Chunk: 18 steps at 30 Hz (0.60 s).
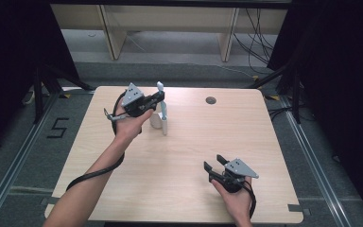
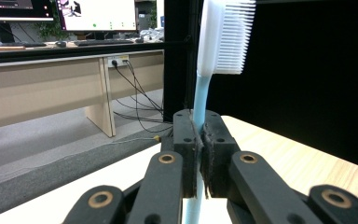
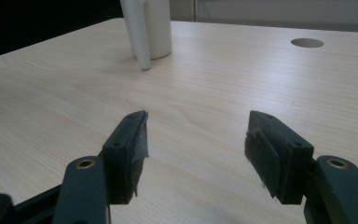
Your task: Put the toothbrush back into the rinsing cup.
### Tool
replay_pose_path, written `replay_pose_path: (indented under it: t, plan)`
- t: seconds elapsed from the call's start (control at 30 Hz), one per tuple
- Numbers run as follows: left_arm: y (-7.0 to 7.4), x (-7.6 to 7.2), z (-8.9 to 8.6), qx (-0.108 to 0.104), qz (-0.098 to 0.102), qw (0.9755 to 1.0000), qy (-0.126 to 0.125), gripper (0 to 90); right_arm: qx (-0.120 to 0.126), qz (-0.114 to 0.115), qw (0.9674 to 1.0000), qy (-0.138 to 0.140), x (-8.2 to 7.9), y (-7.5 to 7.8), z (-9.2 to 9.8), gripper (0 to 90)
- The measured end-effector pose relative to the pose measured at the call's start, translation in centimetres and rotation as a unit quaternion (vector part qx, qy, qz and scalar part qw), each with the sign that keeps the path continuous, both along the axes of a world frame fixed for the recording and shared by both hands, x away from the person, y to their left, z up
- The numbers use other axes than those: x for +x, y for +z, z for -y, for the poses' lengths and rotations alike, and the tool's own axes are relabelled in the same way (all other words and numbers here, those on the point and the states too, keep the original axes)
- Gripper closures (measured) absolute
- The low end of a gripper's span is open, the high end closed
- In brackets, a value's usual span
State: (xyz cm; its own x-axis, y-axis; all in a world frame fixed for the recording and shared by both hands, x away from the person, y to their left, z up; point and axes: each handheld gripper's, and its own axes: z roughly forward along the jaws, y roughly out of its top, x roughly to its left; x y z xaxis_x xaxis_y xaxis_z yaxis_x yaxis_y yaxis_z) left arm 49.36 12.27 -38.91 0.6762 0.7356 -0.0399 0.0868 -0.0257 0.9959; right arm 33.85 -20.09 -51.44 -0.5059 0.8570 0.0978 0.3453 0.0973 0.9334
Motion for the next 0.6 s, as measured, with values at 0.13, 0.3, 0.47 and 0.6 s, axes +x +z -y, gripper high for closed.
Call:
replay_pose_path:
  t: [0.13, 0.3, 0.47, 0.6]
  plan:
    - [-0.4, 0.2, 0.0, 0.002, -0.003, 1.0, 0.001, 85.2, -0.002, -0.002, 1.0, 0.003, 0.0, 0.0, 0.0, 39.6]
    - [-0.9, 0.3, 0.0, 0.003, -0.007, 1.0, 0.002, 85.1, 0.006, 0.0, 1.0, 0.005, 0.1, -0.1, -0.1, 39.6]
    - [-1.3, 0.5, 0.1, 0.005, -0.009, 0.9999, 0.003, 85.1, 0.001, 0.0, 1.0, 0.007, 0.1, 0.0, 0.0, 39.6]
    - [-1.7, 0.5, 0.2, 0.007, -0.012, 0.9999, 0.005, 85.1, 0.007, -0.001, 0.9999, 0.009, 0.1, -0.1, -0.1, 39.6]
